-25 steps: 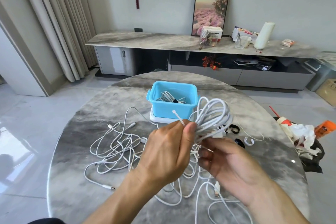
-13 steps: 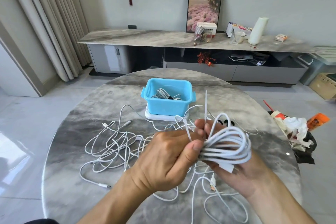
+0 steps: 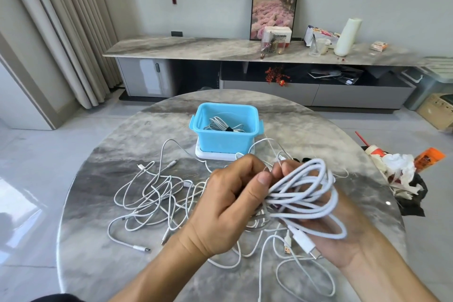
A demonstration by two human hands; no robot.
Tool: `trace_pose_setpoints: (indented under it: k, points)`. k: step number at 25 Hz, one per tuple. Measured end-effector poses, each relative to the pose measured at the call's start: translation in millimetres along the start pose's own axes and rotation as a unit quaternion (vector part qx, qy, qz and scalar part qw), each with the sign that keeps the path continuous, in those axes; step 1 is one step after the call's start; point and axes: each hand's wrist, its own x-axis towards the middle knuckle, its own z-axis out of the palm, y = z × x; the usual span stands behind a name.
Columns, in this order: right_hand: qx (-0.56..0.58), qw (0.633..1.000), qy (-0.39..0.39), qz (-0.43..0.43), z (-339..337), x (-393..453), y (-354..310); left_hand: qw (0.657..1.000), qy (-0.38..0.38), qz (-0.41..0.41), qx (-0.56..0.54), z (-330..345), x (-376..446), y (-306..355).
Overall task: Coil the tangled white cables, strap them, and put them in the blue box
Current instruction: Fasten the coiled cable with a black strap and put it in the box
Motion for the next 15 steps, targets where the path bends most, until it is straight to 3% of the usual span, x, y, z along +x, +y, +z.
trace_pose_setpoints:
  k: [3, 8, 15]
  points:
    - [0.011, 1.000, 0.016, -0.024, 4.5, -2.2, 1.4, 0.999, 0.034, -0.008, 0.004, 3.3, 1.6, 0.9]
    - [-0.104, 0.992, 0.022, -0.065, 10.5, -1.4, -1.1, 0.994, 0.106, -0.013, 0.033, 10.7, 4.0, 0.4]
    - [-0.113, 0.987, 0.041, -0.108, 3.6, 6.9, 2.3, 0.973, 0.195, -0.011, 0.120, 12.2, 5.9, -0.7]
